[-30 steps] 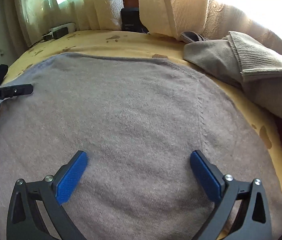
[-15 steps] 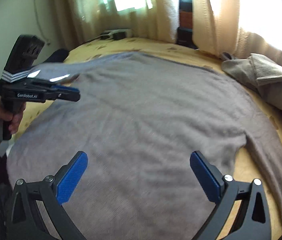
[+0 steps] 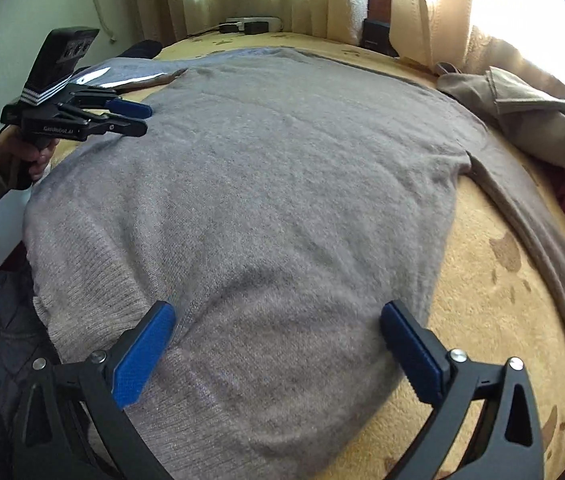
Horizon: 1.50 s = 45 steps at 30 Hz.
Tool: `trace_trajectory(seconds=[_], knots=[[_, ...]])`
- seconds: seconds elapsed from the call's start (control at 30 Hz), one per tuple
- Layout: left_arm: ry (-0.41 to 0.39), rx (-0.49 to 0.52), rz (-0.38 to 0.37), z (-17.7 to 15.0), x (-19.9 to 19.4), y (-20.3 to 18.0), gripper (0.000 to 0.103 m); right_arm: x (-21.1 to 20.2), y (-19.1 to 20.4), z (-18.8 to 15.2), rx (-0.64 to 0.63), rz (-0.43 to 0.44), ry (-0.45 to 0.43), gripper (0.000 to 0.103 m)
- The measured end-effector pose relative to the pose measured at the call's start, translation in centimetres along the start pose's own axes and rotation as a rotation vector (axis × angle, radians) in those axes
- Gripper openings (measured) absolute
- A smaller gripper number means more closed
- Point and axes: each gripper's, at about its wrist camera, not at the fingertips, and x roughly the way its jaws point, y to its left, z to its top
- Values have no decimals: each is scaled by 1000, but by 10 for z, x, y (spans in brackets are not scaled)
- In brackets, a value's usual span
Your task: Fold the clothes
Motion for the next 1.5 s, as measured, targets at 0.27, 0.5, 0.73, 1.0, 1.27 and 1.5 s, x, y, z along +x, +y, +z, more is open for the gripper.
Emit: trace_trajectory(seconds=[0.27,0.5,0.73,1.0,1.27,1.5], knots=[[-15,-3,-166,34,-4,-57,43,-53,-32,-40,252,-17,-132,103],[-57,24,-292,69,17,-107,43,-58,-34,-72,354,-21,-99,53],[32,-42,-317,63,55,-110,43,-53,-9,-75,333,99,-99,53],[-2,-45,-358,53,57,-103,43,-44,14,-64,352,256,-119,53],[-6,-163,-489,51,63,-81,43,-45,-16,-54,540,308,-252,53],[-7,-213,-540,49,65,-72,43,-29,20,-53,383,134,-121,53]])
